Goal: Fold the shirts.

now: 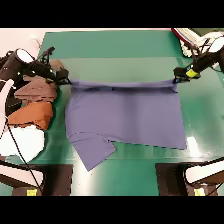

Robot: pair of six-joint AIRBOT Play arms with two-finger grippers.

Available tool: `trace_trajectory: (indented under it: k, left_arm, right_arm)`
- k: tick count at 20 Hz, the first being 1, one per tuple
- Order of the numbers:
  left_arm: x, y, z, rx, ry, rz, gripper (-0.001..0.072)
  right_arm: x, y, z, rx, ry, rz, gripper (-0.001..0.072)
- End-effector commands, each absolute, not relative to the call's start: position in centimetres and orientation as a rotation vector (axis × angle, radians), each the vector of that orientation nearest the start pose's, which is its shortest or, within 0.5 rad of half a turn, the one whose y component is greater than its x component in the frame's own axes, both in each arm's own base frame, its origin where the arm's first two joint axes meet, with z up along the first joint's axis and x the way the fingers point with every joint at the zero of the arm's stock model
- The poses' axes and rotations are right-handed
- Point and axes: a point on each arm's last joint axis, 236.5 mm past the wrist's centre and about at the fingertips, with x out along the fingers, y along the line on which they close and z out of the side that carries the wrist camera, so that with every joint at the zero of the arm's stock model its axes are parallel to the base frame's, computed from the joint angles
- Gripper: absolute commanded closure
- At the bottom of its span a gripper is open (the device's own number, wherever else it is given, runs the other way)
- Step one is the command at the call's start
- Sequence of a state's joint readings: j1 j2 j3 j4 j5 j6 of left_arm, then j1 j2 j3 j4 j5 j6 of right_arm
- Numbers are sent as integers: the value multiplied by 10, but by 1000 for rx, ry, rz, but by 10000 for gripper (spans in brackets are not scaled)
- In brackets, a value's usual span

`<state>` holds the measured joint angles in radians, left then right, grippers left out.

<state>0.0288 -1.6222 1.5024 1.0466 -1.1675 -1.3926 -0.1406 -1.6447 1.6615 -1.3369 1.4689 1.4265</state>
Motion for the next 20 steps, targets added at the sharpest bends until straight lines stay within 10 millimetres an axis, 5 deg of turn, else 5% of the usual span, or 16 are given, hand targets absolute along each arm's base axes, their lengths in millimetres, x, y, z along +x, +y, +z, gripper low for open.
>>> trace_trajectory:
  k: [1, 2, 3, 4, 5, 8, 10, 16, 20]
  left_arm:
    - [456, -102, -20, -346, 1285, -366, 684]
    - [451, -105, -26, -345, 1301, -369, 683]
    - [447, -108, -28, -340, 1315, -375, 634]
    - [446, -108, -27, -341, 1318, -375, 303]
    - [443, -105, -22, -350, 1330, -360, 142]
    - [421, -75, 6, -242, 1329, -289, 174]
    - [386, -57, 12, -200, 1345, -206, 173]
    - [222, -67, -52, -311, 1577, -163, 173]
    - [180, -110, -74, -530, 1633, -248, 174]
  right_arm:
    - [417, -13, -11, 150, 1480, 129, 696]
    - [412, -10, -17, 152, 1499, 134, 694]
    - [408, -8, -20, 153, 1514, 138, 586]
    - [406, -7, -20, 158, 1525, 144, 395]
    - [402, -5, -15, 166, 1535, 154, 361]
    - [390, -11, 20, 167, 1496, 147, 361]
    - [374, -9, 43, 178, 1447, 147, 360]
    - [337, 4, 54, 181, 1353, 150, 360]
    - [332, 21, 53, 248, 1323, 192, 360]
